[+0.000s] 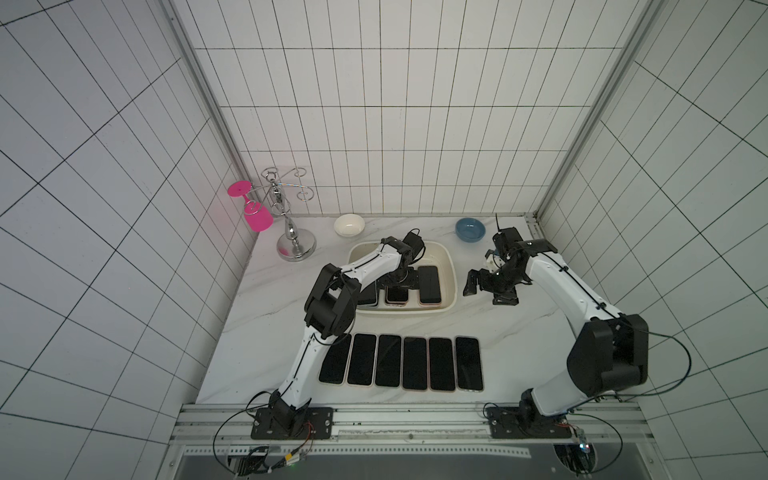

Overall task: Take the phone out of the storage box
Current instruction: Pick up the phone from the storage box.

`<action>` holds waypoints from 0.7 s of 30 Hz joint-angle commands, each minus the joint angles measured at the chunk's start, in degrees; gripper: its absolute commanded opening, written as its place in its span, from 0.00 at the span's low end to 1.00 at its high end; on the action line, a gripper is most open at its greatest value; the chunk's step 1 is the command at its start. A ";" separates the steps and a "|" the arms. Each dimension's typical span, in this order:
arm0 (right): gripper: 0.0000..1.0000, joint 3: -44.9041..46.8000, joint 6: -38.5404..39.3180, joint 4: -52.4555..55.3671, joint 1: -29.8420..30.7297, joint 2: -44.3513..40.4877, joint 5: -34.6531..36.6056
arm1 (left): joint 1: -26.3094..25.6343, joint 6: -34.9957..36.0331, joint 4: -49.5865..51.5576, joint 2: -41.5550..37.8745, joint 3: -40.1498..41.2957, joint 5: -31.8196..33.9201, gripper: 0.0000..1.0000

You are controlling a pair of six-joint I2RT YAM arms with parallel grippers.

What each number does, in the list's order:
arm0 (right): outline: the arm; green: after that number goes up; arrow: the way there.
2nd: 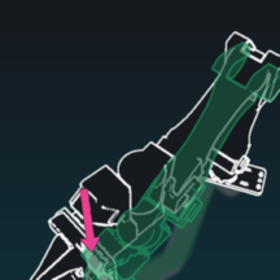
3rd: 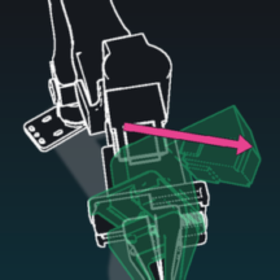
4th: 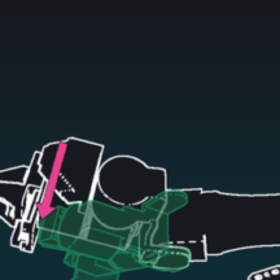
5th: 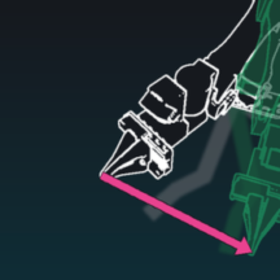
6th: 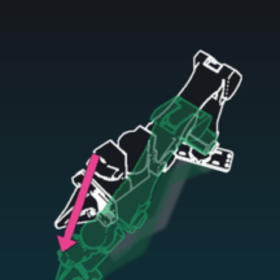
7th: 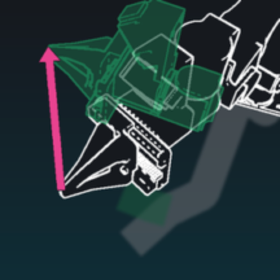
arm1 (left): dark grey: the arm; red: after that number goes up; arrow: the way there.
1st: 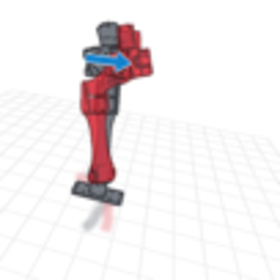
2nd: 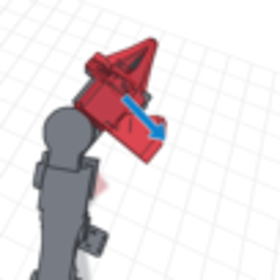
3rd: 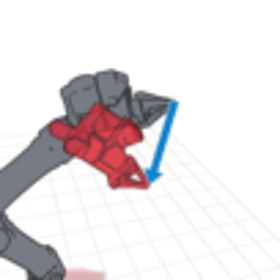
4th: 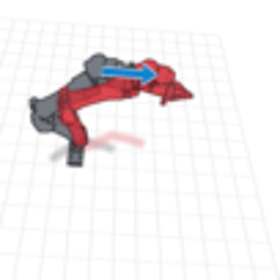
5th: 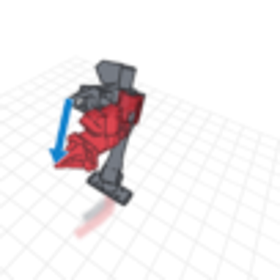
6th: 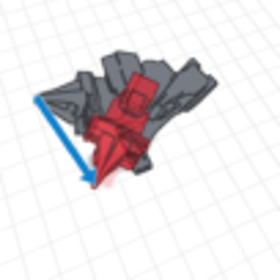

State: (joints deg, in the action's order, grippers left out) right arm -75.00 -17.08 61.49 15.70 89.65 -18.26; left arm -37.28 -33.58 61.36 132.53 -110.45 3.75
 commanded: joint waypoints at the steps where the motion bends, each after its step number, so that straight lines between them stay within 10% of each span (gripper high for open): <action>1: 0.99 0.81 0.98 -0.08 -0.24 0.53 -0.46 | -0.24 0.18 -1.11 0.19 0.18 0.03 0.88; 8: 0.99 0.52 0.69 -0.56 -0.24 1.19 -1.33 | -0.16 0.54 -1.80 -2.44 0.74 0.94 0.63; 21: 0.99 -12.47 1.53 -2.00 -0.97 6.69 -11.83 | -0.15 5.62 1.21 -12.18 1.42 1.29 0.52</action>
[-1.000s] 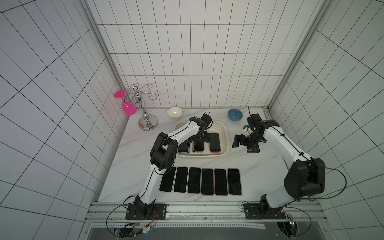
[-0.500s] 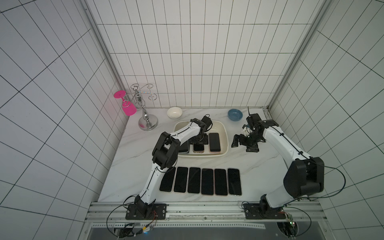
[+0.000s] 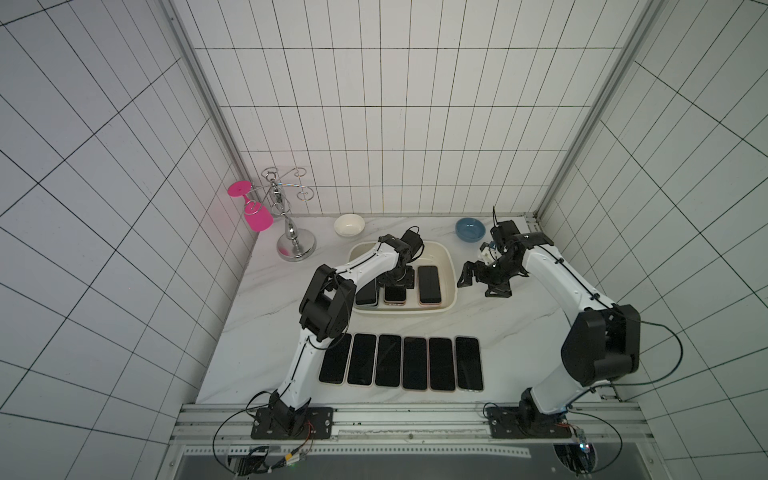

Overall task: Take the phone out of the storage box
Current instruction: Pick up the phone from the storage box.

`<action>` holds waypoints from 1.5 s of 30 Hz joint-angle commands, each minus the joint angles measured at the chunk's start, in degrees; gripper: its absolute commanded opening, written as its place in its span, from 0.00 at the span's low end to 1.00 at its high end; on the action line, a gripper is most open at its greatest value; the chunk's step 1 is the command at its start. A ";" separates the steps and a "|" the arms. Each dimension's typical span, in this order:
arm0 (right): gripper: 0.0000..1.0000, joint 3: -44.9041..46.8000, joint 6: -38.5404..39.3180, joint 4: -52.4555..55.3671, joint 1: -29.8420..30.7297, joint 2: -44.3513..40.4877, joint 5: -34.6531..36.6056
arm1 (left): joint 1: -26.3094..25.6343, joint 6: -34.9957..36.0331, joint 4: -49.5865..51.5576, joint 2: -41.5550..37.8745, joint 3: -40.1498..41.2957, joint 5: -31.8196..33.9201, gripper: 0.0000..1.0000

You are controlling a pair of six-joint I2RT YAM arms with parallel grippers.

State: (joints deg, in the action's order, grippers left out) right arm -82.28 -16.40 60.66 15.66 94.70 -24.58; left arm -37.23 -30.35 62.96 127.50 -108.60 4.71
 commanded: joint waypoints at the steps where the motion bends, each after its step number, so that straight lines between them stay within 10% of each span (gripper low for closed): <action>1: 0.99 -7.00 0.70 -1.81 -1.06 3.00 -7.33 | -0.09 2.88 -0.38 -8.20 0.14 -0.25 0.52; 7: 0.99 -20.11 -0.92 -1.56 -1.25 14.96 -19.82 | -0.16 5.41 0.89 -12.98 2.04 -3.92 0.51; 11: 0.81 -25.61 -3.80 -2.79 0.13 21.82 -26.30 | -0.10 6.17 0.68 -14.86 3.44 -6.59 0.49; 35: 0.80 -17.59 -0.92 -2.57 0.93 20.01 -20.60 | 2.73 4.87 -5.85 2.43 -1.71 -4.01 0.49; 45: 0.85 -15.72 -0.12 -2.52 0.49 19.65 -20.60 | 3.22 4.34 -6.66 2.32 1.10 -3.66 0.80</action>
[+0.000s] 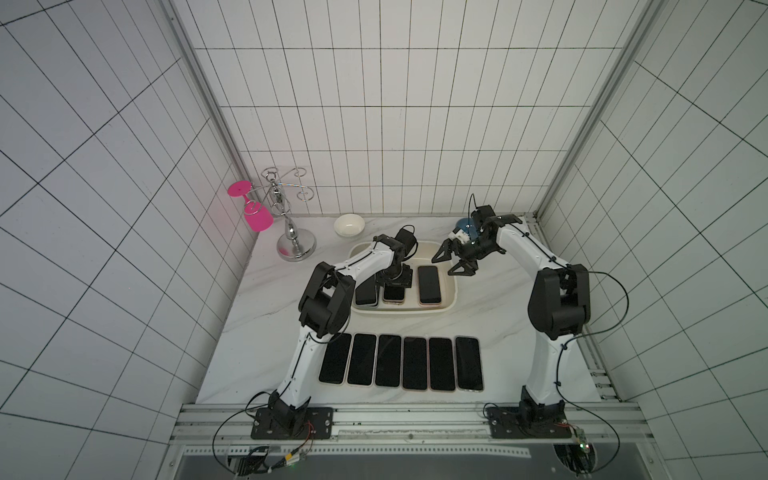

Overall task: Take the phone out of the storage box
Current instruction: Pick up the phone from the storage box.

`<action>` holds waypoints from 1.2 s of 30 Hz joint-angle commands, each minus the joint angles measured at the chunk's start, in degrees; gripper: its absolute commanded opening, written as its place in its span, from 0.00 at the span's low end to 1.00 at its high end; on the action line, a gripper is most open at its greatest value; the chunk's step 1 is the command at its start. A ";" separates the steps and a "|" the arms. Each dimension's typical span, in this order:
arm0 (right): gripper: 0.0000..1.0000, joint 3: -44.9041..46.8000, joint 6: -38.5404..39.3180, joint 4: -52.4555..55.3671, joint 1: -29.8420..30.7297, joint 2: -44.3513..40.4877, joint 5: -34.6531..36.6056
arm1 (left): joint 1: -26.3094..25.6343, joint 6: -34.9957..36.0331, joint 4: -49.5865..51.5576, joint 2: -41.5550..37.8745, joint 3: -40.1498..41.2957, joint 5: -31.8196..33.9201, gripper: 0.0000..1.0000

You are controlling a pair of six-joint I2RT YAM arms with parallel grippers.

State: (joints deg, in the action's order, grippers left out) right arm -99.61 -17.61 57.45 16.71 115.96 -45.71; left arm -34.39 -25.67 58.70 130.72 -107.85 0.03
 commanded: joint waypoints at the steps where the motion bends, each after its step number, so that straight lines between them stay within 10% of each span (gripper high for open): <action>1: 0.85 1.70 1.08 0.73 -0.54 -1.62 0.54 | 0.38 -0.39 -2.49 -1.06 0.58 0.94 0.82; 36: 0.85 -2.59 0.46 1.06 -0.45 0.93 -2.45 | 0.81 0.07 -2.12 -9.20 0.86 -1.16 0.74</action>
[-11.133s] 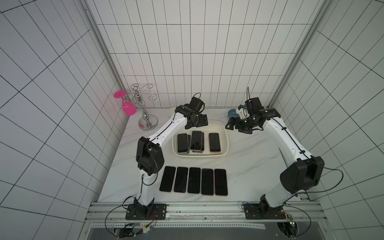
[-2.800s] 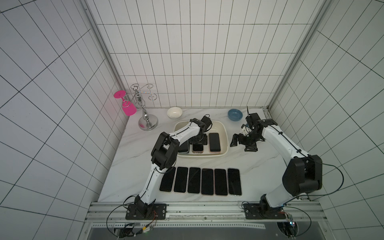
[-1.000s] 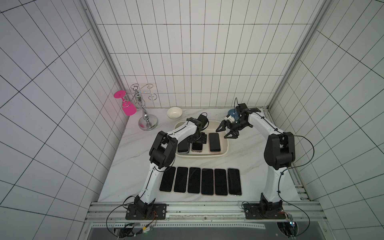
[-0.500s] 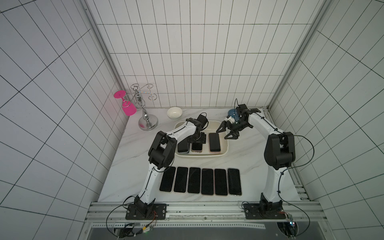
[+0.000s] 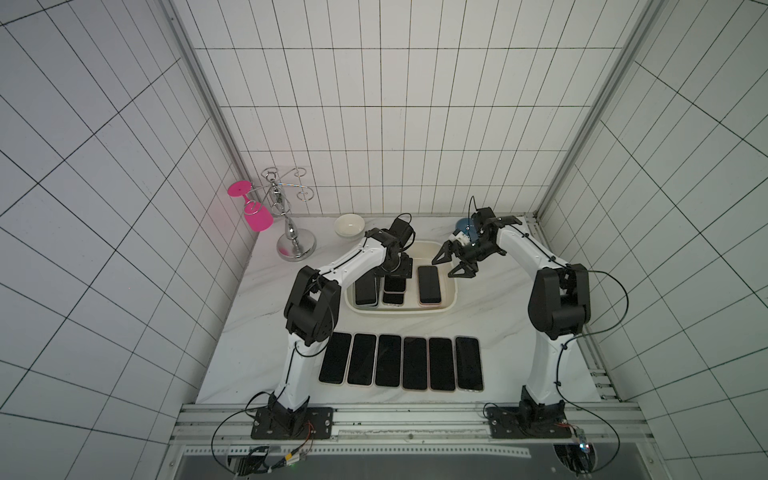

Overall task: Take the phone out of the storage box
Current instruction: Pick up the phone from the storage box.

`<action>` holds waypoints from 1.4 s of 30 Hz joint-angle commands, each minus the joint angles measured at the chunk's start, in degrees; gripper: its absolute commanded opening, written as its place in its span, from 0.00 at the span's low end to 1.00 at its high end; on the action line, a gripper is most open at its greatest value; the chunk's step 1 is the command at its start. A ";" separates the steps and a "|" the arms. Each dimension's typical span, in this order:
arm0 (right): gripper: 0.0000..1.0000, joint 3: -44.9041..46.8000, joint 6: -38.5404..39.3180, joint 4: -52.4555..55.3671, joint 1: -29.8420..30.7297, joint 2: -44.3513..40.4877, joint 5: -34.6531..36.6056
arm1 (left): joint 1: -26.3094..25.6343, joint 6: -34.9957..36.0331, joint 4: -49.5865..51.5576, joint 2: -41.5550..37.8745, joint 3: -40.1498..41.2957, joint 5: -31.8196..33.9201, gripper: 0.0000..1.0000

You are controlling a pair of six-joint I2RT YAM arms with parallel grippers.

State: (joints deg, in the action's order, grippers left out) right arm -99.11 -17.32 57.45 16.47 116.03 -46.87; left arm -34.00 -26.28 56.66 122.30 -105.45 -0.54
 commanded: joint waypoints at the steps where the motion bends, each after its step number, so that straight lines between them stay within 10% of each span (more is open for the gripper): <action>1: 0.85 -3.25 0.18 1.17 -0.21 0.87 -1.36 | 0.42 0.59 0.31 -0.60 -1.83 -0.70 0.74; 31: 0.74 -9.20 -0.78 -3.21 8.26 10.20 -10.60 | -1.07 1.50 -0.84 -10.24 4.29 -13.82 0.68; 42: 0.41 -6.39 0.99 -2.70 9.90 10.82 -17.30 | -0.61 1.67 -1.95 -10.32 3.84 -16.56 0.68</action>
State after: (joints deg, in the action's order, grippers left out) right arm -107.87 -17.41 54.19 25.56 126.76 -60.84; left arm -34.87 -25.43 57.58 114.06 -101.10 -14.66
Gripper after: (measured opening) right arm 0.425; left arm 0.778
